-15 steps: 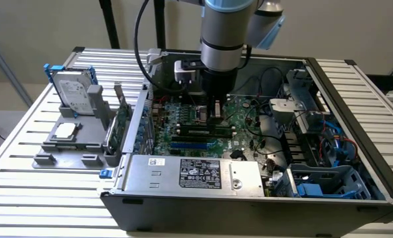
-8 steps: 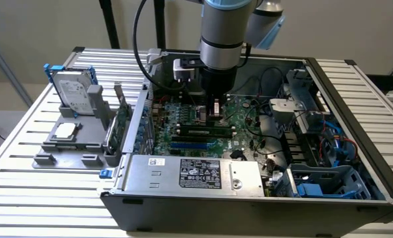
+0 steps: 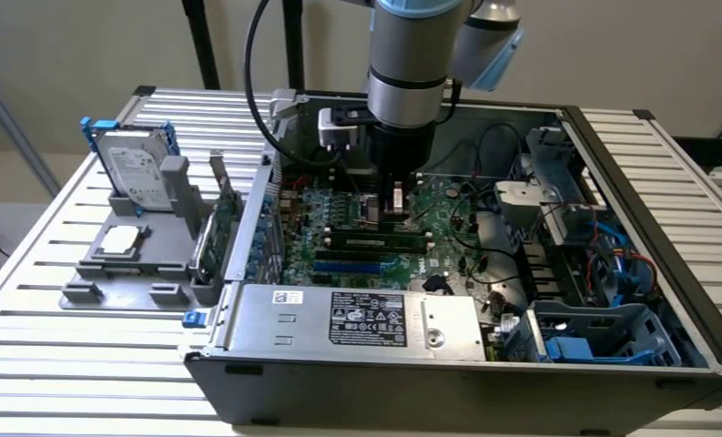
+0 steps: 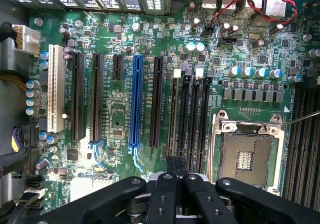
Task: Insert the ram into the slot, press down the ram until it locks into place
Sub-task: 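Press down the ram until it locks into place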
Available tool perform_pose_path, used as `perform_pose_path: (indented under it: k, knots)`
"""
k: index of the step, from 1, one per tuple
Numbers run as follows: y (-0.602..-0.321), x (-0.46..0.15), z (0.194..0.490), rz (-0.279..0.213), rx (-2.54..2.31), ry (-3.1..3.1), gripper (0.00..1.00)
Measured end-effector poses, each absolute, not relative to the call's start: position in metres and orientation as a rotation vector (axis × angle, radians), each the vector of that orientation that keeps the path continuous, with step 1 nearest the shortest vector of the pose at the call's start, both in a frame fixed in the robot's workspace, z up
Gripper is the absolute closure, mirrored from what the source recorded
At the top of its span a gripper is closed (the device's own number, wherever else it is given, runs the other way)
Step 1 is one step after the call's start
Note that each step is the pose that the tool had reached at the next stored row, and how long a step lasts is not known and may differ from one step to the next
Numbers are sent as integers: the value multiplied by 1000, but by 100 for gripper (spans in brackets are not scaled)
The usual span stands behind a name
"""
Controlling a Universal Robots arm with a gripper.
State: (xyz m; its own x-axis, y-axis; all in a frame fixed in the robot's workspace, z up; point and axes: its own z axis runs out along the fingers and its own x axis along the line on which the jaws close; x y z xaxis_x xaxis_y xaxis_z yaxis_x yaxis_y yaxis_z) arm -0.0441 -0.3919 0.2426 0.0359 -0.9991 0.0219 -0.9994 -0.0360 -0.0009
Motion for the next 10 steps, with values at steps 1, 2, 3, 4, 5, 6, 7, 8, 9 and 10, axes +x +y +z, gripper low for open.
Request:
perform_pose_path:
  k: [1,2,3,4,5,6,7,8,9,10]
  knots:
    - [-392,-44,243,26,2250,-2171,89]
    - [-392,-44,243,26,2250,-2171,89]
    - [-392,-44,243,26,2250,-2171,89]
    - [-392,-44,243,26,2250,-2171,89]
    - [-392,-44,243,26,2250,-2171,89]
    - [-392,-44,242,25,2250,-2171,89]
    - [-392,-44,242,23,2249,-2170,89]
    - [-392,-44,242,21,2248,-2169,89]
    - [-392,-44,241,18,2247,-2168,89]
    - [-392,-44,241,14,2245,-2166,89]
